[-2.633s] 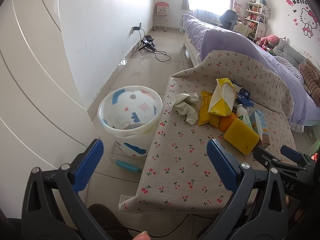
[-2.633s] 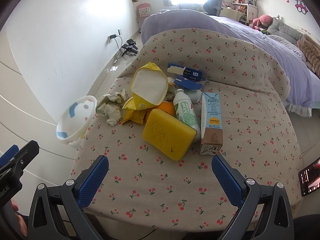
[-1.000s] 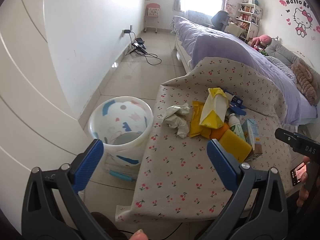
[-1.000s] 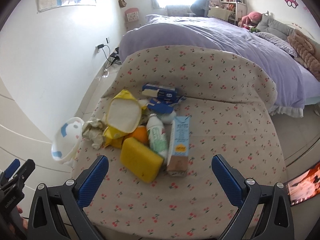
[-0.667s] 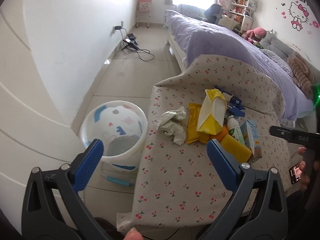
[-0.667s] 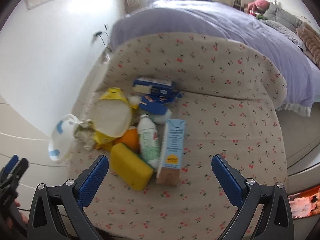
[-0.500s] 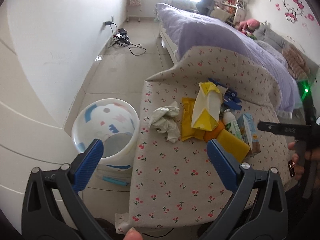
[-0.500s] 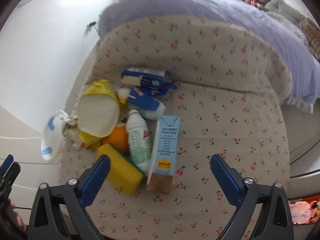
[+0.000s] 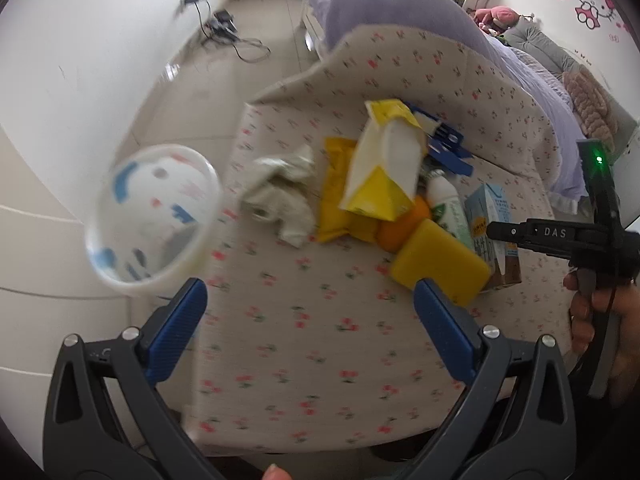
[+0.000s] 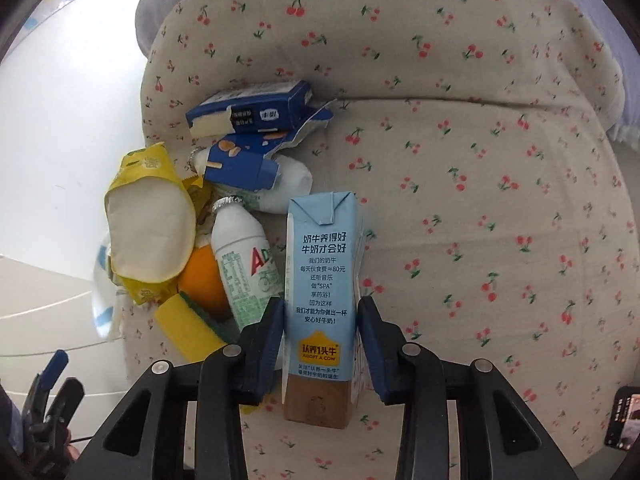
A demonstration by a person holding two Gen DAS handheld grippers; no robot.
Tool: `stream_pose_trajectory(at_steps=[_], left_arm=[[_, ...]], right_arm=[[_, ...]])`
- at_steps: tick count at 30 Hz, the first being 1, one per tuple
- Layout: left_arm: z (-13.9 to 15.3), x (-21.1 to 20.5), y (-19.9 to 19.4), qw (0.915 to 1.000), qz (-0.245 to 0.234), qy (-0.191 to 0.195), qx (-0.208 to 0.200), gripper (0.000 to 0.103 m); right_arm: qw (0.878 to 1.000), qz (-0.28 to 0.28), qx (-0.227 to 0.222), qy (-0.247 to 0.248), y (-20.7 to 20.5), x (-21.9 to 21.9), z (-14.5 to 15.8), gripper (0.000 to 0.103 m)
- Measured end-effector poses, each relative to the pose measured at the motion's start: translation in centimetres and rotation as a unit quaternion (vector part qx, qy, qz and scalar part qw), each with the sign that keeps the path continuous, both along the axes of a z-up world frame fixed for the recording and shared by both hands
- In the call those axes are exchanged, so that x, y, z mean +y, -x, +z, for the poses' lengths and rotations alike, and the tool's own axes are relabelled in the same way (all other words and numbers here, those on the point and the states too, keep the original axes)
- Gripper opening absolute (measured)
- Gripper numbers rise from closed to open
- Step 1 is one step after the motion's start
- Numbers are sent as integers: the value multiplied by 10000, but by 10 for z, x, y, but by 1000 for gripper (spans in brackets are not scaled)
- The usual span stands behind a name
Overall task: Collect trash
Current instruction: 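Grasp the blue-and-white milk carton with the right gripper, then grasp the yellow sponge with the left gripper while the right gripper holds the carton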
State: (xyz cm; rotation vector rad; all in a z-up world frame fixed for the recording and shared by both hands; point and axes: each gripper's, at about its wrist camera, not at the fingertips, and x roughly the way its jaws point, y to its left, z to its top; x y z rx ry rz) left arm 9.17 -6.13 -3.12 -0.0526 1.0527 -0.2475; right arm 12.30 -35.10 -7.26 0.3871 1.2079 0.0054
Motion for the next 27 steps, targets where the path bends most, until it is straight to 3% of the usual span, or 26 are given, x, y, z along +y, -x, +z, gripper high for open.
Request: stream_pose_trajectory(at_steps=[10,19,22,27], left_arm=[[-20,-53,-7,9935,-111,1047,427,102],[-43,-86,-16,9893,206,1358,493,99],[-49,-89,-19,9885,364,1375,504,94],[-55,-92,-18,9889,469,1325,471,73]], right_arm=[[9988,-97,-479,13,44,-35,25,38],[9991,-155,-393,53,62,-57,14,39],[9990,-152,-418,54,65,-59,16,39],[9987,-129,-490,-32,60,-58,16,39]])
